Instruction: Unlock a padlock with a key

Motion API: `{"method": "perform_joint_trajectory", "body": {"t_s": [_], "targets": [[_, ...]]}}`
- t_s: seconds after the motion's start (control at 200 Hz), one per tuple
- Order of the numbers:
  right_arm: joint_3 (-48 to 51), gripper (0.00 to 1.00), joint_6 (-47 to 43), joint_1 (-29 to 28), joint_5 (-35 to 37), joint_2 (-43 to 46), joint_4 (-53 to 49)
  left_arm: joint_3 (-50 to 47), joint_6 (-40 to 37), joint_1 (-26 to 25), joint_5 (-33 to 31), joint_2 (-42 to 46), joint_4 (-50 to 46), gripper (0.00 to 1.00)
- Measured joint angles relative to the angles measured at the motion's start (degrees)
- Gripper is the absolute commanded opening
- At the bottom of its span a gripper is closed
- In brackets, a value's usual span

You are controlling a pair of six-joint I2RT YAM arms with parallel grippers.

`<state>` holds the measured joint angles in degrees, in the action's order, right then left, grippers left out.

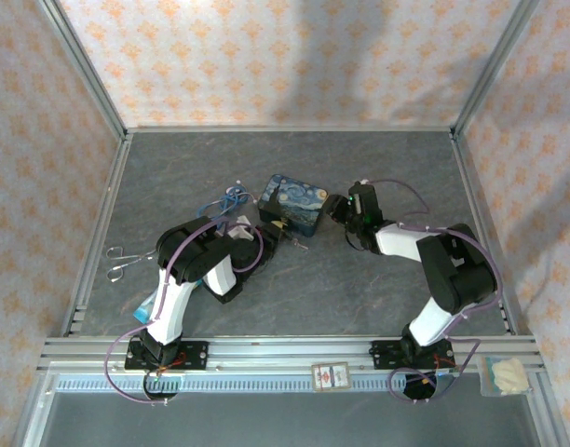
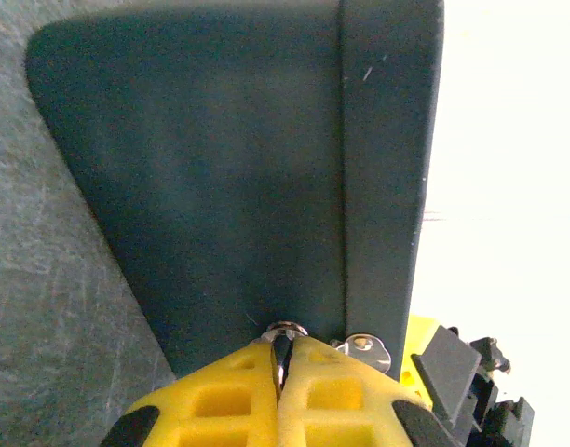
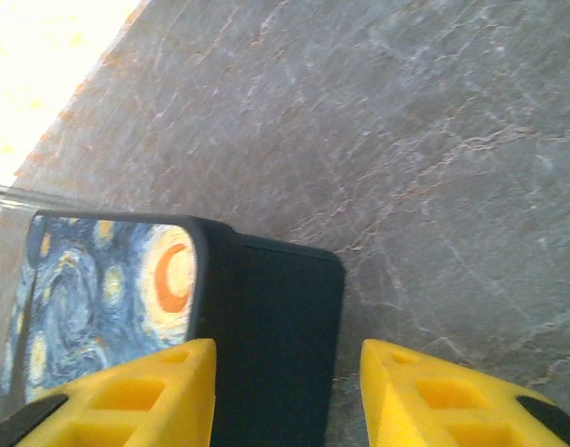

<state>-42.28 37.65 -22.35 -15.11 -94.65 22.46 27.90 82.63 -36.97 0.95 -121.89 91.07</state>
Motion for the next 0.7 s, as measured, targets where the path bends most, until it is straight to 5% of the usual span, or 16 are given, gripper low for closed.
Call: {"method": "perform_joint_trajectory", "body": {"t_s": [0.18,0.29,0.31,0.325,0.51,0.701], "targets": [[-0.1,0.55,-0.4,-0.2,0.1,0.0,-1.1,0.0,-0.1,0.3,0.0,0.0,0.0,0.0],[-0.2,0.8,-0.7,-0.8,0.2,1.7,-2.9,0.0,-0.2,0.3,0.0,0.0,0.0,0.0],[-0.3,0.97,-1.3,-0.8,0.2,2.3,-3.3,0.0,-0.2,0.3,0.0,0.0,0.0,0.0],[-0.3,1.0,-0.6,-0.9,0.1,2.8,-3.4,0.0,-0.2,0.3,0.0,0.0,0.0,0.0],[-2.0,1.0,-0.8,-2.1,-0.6,6.6,-3.6,0.0,-0.6,0.3,0.0,0.0,0.0,0.0],[-7.3,1.0,0.8,-5.1,-1.2,1.2,-5.3,0.0,-1.6,0.3,0.0,0.0,0.0,0.0]]}}
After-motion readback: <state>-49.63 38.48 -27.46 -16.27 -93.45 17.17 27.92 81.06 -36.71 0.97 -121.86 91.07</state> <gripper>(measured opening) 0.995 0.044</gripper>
